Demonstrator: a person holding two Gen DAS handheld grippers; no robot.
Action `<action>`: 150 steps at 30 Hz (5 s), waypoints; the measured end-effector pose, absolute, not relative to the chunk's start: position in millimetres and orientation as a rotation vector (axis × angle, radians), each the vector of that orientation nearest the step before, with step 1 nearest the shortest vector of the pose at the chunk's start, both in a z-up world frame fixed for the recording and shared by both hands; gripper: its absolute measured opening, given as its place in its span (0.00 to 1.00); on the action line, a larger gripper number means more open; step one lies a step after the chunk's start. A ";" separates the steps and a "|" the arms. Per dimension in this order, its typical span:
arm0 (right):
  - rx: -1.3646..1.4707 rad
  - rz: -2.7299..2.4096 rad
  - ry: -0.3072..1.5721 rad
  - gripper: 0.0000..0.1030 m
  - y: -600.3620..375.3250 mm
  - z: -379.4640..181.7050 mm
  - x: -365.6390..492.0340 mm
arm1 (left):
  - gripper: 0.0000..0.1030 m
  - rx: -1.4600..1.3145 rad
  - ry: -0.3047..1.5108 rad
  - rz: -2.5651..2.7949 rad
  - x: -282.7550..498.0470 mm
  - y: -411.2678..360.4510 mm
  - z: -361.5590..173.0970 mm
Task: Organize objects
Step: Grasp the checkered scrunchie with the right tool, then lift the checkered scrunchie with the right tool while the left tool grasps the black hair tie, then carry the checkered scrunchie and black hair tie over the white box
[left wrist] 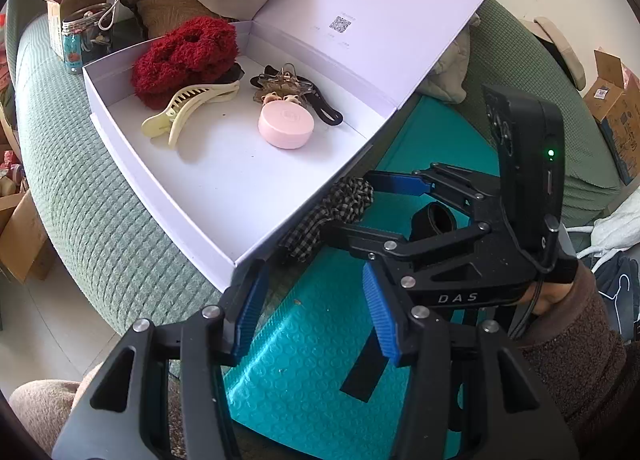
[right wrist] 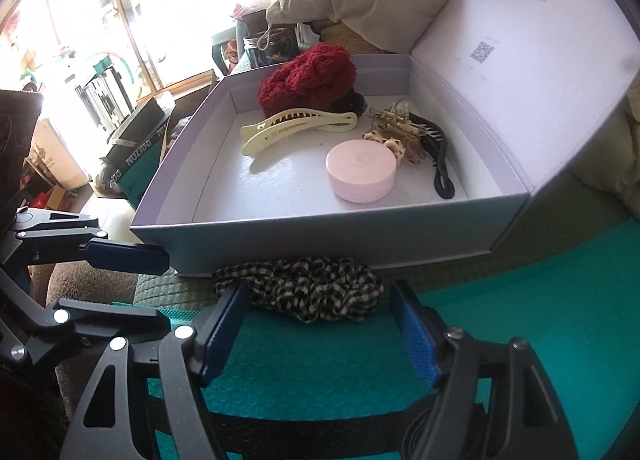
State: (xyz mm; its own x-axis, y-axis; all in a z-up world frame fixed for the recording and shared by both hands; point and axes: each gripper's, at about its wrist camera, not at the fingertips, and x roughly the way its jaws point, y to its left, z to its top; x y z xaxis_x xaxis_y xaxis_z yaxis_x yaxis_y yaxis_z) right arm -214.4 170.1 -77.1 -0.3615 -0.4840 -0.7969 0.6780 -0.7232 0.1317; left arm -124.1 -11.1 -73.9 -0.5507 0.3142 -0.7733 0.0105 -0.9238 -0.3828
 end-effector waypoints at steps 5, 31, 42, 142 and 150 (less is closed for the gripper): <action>1.114 -2.045 0.269 0.80 168.4 -84.9 -224.5 | 0.46 -1.393 -0.532 2.568 -125.8 -10.2 -75.2; 1.178 -2.225 0.138 0.26 235.7 -72.2 -121.0 | 0.50 -1.371 -0.403 2.550 -127.9 29.7 -73.5; 1.338 -2.507 0.039 0.26 314.3 -72.2 -72.0 | 0.55 -1.338 -0.257 2.371 -169.6 109.4 -93.2; 1.026 -2.441 0.308 0.25 138.8 25.0 -198.9 | 0.40 -1.378 -0.100 2.787 -194.4 -53.2 -2.1; 1.056 -2.443 0.293 0.25 133.4 8.1 -229.2 | 0.40 -1.400 -0.081 2.800 -232.7 -57.1 -21.0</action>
State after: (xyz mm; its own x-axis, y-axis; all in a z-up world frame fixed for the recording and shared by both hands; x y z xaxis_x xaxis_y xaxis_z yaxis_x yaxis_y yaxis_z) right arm -229.2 133.4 8.1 -0.5997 -0.3270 -0.7304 0.4903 -0.8715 -0.0124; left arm -232.7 -57.1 -21.0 -0.6003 0.0320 -0.7991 0.0143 -0.9986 -0.0507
